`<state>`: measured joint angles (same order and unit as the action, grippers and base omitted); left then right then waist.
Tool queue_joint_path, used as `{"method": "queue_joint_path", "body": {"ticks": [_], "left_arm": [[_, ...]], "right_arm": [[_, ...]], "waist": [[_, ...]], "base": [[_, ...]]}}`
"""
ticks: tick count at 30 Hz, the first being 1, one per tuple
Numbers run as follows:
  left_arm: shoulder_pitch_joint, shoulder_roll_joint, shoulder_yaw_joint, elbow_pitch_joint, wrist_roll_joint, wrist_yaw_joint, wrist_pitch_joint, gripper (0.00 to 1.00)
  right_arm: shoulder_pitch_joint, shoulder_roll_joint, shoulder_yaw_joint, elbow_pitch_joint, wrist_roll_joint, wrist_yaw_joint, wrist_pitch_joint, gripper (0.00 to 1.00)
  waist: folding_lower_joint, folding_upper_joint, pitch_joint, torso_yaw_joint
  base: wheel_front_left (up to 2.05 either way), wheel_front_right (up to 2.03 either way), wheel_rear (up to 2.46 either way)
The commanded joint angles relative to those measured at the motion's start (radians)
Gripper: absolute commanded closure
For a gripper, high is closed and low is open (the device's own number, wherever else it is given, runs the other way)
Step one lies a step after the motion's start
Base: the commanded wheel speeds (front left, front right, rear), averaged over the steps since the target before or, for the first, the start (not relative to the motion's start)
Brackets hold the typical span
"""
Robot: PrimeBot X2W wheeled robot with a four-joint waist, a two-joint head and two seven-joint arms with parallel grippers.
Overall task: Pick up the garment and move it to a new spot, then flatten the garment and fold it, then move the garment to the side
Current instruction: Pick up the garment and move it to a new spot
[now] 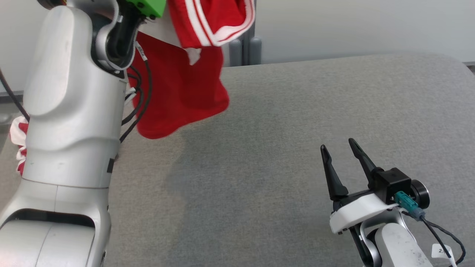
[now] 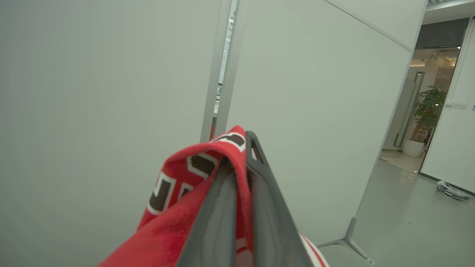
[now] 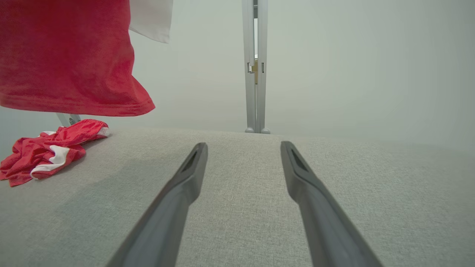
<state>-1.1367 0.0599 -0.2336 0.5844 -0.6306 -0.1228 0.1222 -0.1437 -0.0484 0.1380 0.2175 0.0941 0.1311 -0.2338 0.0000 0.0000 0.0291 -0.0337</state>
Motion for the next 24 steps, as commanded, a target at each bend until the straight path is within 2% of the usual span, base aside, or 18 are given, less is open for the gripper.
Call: {"method": "queue_joint_path", "body": {"ticks": [1, 6, 10, 17, 18, 19, 20, 24], "left_arm": [[0.025, -0.003, -0.019, -0.010, -0.015, -0.003, 0.006, 1.00], [0.069, -0.007, -0.116, -0.035, -0.047, 0.001, 0.011, 1.00], [0.121, -0.006, -0.206, -0.021, -0.077, 0.013, -0.003, 1.00], [0.249, -0.003, -0.325, 0.143, -0.012, 0.064, 0.013, 1.00], [0.262, -0.001, -0.336, 0.165, -0.004, 0.065, 0.012, 0.74], [0.274, -0.001, -0.345, 0.185, 0.001, 0.067, 0.007, 0.53], [0.294, -0.001, -0.350, 0.209, -0.005, 0.064, 0.000, 0.00], [0.345, -0.005, -0.336, 0.248, -0.043, 0.051, -0.063, 0.00]], "right_arm": [[-0.009, -0.003, -0.001, -0.005, 0.002, -0.001, -0.006, 0.00], [-0.021, -0.003, -0.010, -0.009, 0.013, -0.001, -0.012, 0.00], [-0.029, -0.002, -0.022, -0.006, 0.019, -0.001, -0.017, 0.00], [-0.041, -0.002, -0.034, -0.005, 0.037, -0.001, -0.026, 0.00], [-0.042, -0.002, -0.035, -0.005, 0.037, -0.001, -0.026, 0.00], [-0.042, -0.002, -0.036, -0.004, 0.036, -0.001, -0.027, 0.00], [-0.043, -0.002, -0.037, -0.003, 0.035, -0.001, -0.028, 0.00], [-0.046, -0.003, -0.045, -0.003, 0.025, -0.001, -0.030, 0.00]], "waist": [[0.0000, 0.0000, 0.023, -0.147], [0.0000, 0.0000, 0.070, -0.245], [0.0000, 0.0000, 0.106, -0.295], [0.0000, 0.0000, 0.150, -0.312], [0.0000, 0.0000, 0.152, -0.307], [0.0000, 0.0000, 0.154, -0.302], [0.0000, 0.0000, 0.155, -0.295], [0.0000, 0.0000, 0.146, -0.257]], "base": [[0.00, 0.00, 0.00], [0.00, 0.00, 0.00], [0.00, 0.00, 0.00], [0.00, 0.00, 0.00], [0.00, 0.00, 0.00], [0.00, 0.00, 0.00], [0.00, 0.00, 0.00], [0.00, 0.00, 0.00]]}}
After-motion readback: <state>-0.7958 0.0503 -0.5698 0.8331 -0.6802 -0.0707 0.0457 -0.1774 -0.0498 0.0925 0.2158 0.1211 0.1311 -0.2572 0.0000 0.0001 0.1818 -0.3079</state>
